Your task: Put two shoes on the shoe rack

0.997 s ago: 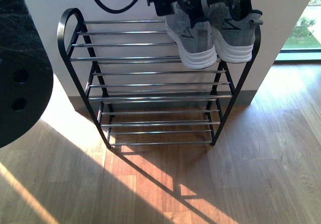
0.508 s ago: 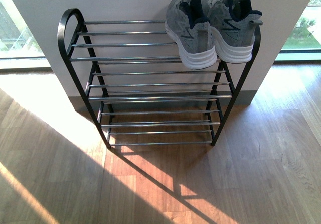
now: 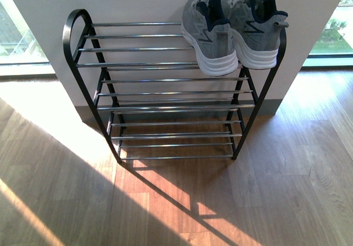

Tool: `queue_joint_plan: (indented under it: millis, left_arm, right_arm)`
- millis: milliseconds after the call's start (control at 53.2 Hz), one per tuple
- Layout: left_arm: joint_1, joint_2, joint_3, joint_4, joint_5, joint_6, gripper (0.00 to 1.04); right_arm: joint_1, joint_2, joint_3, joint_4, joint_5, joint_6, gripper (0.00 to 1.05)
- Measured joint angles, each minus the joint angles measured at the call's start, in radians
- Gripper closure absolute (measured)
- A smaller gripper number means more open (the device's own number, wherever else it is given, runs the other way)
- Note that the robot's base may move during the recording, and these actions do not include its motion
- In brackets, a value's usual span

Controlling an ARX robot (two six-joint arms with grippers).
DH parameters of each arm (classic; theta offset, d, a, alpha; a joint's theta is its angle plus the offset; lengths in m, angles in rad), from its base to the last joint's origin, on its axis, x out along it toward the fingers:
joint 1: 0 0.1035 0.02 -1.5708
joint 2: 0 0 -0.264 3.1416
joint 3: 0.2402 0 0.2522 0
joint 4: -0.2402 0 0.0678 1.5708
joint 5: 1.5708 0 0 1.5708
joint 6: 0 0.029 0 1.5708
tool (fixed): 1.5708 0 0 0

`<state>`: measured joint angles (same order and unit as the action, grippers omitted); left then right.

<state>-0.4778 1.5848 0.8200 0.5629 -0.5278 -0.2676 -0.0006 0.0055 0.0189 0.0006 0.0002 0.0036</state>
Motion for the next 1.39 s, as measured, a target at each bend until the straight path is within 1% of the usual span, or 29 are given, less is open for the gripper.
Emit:
queue_joint_plan:
  millis: [19, 56, 113, 151, 207, 245, 301, 339, 395, 433, 546, 715, 884, 922, 941, 960, 978, 1035, 1110, 1392]
  left_arm:
    - [0.010, -0.008, -0.041, 0.074, 0.036, 0.049, 0.27]
    - [0.026, -0.027, -0.102, 0.167, 0.083, 0.101, 0.32]
    - [0.048, -0.061, -0.176, 0.257, 0.118, 0.152, 0.39]
    - [0.072, -0.105, -0.237, 0.313, 0.145, 0.181, 0.46]
    - [0.098, -0.150, -0.286, 0.338, 0.163, 0.207, 0.54]
    - [0.122, -0.190, -0.327, 0.350, 0.174, 0.222, 0.61]
    - [0.163, -0.251, -0.404, 0.358, 0.213, 0.239, 0.75]
    - [0.179, -0.277, -0.440, 0.359, 0.236, 0.243, 0.82]
    - [0.209, -0.332, -0.504, 0.359, 0.274, 0.250, 0.97]
    - [0.225, -0.362, -0.530, 0.359, 0.290, 0.252, 1.04]
    - [0.280, -0.465, -0.607, 0.339, 0.332, 0.256, 1.04]
    - [0.342, -0.623, -0.697, 0.266, 0.398, 0.257, 1.04]
    - [0.373, -0.723, -0.737, 0.206, 0.426, 0.257, 1.04]
    - [0.383, -0.730, -0.766, 0.245, 0.436, 0.257, 1.04]
    - [0.392, -0.736, -0.773, 0.243, 0.452, 0.257, 1.04]
    - [0.419, -0.750, -0.784, 0.230, 0.497, 0.257, 1.04]
    - [0.435, -0.761, -0.789, 0.219, 0.512, 0.258, 1.04]
    - [0.467, -0.813, -0.802, 0.172, 0.518, 0.258, 1.04]
    - [0.473, -0.895, -0.805, 0.106, 0.526, 0.258, 1.04]
    - [0.473, -1.061, -0.806, -0.047, 0.526, 0.258, 1.04]
  right_arm:
    - [0.000, 0.000, 0.000, 0.000, 0.000, 0.000, 1.03]
    - [0.000, 0.000, 0.000, 0.000, 0.000, 0.000, 1.03]
    - [0.000, 0.000, 0.000, 0.000, 0.001, 0.000, 1.03]
    - [0.000, 0.000, 0.000, 0.000, 0.000, 0.000, 1.03]
    - [0.000, 0.000, 0.000, 0.000, 0.000, 0.000, 1.03]
    - [0.000, 0.000, 0.000, 0.000, 0.000, 0.000, 1.03]
    - [0.000, 0.000, 0.000, 0.000, 0.000, 0.000, 1.03]
    - [0.000, 0.000, 0.000, 0.000, 0.000, 0.000, 1.03]
    - [0.000, 0.000, 0.000, 0.000, 0.000, 0.000, 1.03]
    - [0.000, 0.000, 0.000, 0.000, 0.000, 0.000, 1.03]
    - [0.000, 0.000, 0.000, 0.000, 0.000, 0.000, 1.03]
    - [0.000, 0.000, 0.000, 0.000, 0.000, 0.000, 1.03]
    - [0.000, 0.000, 0.000, 0.000, 0.000, 0.000, 1.03]
    - [0.000, 0.000, 0.000, 0.000, 0.000, 0.000, 1.03]
    - [0.000, 0.000, 0.000, 0.000, 0.000, 0.000, 1.03]
    - [0.000, 0.000, 0.000, 0.000, 0.000, 0.000, 1.03]
    - [0.000, 0.000, 0.000, 0.000, 0.000, 0.000, 1.03]
    - [0.000, 0.000, 0.000, 0.000, 0.000, 0.000, 1.03]
    - [0.000, 0.000, 0.000, 0.000, 0.000, 0.000, 1.03]
    - [0.000, 0.000, 0.000, 0.000, 0.000, 0.000, 1.03]
